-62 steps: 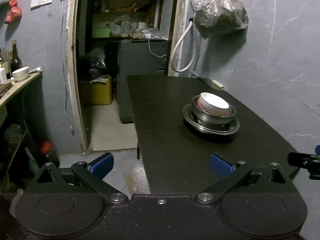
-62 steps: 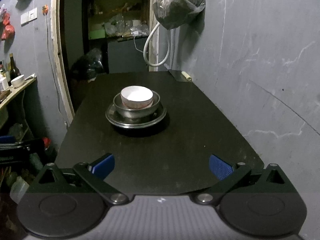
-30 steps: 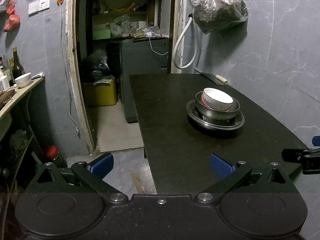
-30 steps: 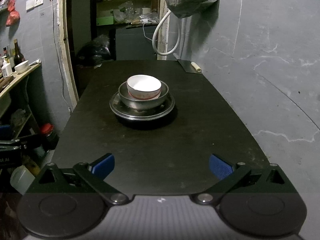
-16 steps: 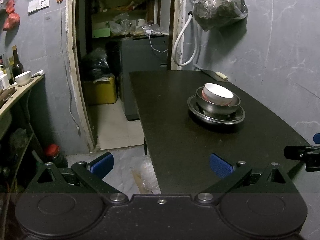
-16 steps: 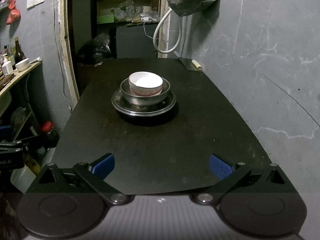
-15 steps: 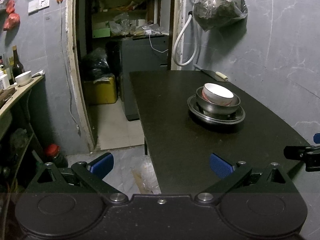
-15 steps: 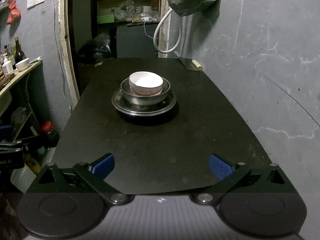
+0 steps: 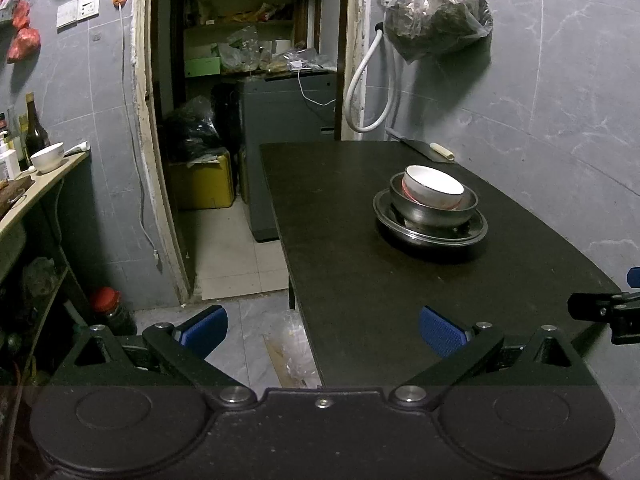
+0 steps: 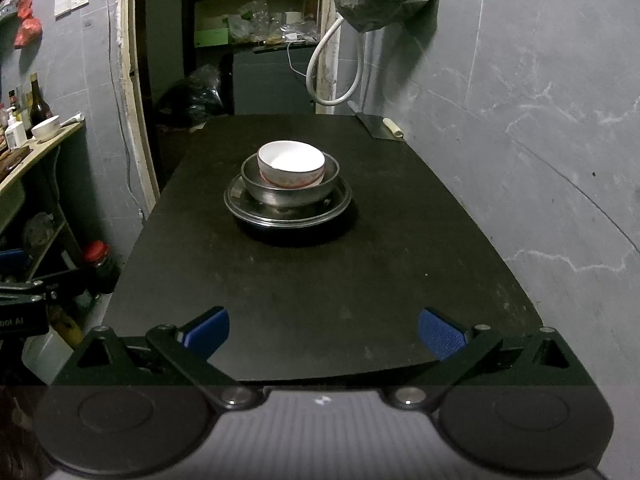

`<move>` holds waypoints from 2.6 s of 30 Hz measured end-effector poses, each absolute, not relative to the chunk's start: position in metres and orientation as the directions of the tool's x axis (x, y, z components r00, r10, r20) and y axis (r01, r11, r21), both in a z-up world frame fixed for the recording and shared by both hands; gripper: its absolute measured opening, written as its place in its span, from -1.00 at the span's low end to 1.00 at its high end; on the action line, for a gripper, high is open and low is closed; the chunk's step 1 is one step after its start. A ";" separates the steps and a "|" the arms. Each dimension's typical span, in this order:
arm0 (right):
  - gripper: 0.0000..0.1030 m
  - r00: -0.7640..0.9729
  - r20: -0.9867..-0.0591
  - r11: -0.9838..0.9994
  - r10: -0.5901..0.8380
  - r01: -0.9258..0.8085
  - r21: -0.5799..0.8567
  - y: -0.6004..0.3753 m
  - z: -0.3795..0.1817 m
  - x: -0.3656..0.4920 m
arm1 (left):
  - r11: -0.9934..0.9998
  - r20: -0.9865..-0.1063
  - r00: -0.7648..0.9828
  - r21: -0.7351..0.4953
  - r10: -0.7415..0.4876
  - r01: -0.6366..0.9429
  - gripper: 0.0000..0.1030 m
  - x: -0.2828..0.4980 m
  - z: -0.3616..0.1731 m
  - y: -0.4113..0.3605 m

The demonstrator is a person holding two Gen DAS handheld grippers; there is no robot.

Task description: Organize plates and bowls

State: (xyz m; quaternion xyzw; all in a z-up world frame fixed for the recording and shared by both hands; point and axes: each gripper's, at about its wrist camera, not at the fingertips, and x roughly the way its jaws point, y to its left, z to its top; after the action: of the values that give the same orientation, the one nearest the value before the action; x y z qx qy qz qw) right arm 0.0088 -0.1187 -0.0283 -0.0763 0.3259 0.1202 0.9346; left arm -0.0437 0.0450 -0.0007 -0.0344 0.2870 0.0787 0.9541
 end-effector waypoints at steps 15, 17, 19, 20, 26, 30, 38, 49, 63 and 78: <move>1.00 0.759 -0.627 0.960 0.174 -0.274 -0.065 -0.120 -0.028 0.008 | 0.985 -0.552 0.823 -0.020 0.131 -0.170 0.98 -0.045 0.000 0.044; 1.00 0.760 -0.627 0.960 0.174 -0.274 -0.065 -0.119 -0.028 0.008 | 0.985 -0.552 0.824 -0.020 0.131 -0.170 0.98 -0.045 0.000 0.045; 1.00 0.759 -0.627 0.960 0.175 -0.274 -0.064 -0.120 -0.028 0.008 | 0.985 -0.552 0.823 -0.019 0.131 -0.170 0.98 -0.045 0.000 0.045; 1.00 0.760 -0.627 0.960 0.174 -0.274 -0.065 -0.119 -0.028 0.008 | 0.985 -0.552 0.824 -0.019 0.132 -0.170 0.98 -0.046 0.000 0.045; 1.00 0.759 -0.627 0.960 0.175 -0.274 -0.064 -0.120 -0.028 0.008 | 0.985 -0.551 0.824 -0.019 0.131 -0.170 0.98 -0.045 0.000 0.045; 1.00 0.758 -0.628 0.960 0.174 -0.274 -0.065 -0.120 -0.028 0.008 | 0.985 -0.551 0.824 -0.019 0.130 -0.169 0.98 -0.046 0.000 0.044; 1.00 0.758 -0.629 0.960 0.174 -0.274 -0.064 -0.121 -0.029 0.008 | 0.986 -0.552 0.824 -0.019 0.129 -0.167 0.98 -0.048 0.001 0.043; 1.00 0.757 -0.630 0.959 0.174 -0.275 -0.065 -0.124 -0.030 0.007 | 0.986 -0.552 0.823 -0.020 0.129 -0.168 0.98 -0.047 0.001 0.043; 1.00 0.756 -0.633 0.960 0.170 -0.273 -0.068 -0.125 -0.030 0.007 | 0.985 -0.554 0.822 -0.019 0.131 -0.170 0.98 -0.048 0.001 0.043; 1.00 0.756 -0.634 0.962 0.164 -0.264 -0.067 -0.128 -0.031 0.008 | 0.986 -0.554 0.822 -0.019 0.130 -0.168 0.98 -0.047 0.001 0.042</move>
State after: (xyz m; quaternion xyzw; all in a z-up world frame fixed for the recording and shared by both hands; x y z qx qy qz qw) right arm 0.0080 -0.1276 -0.0311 -0.0761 0.3299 0.1147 0.9339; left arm -0.0471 0.0423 0.0012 -0.0335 0.2875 0.0782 0.9540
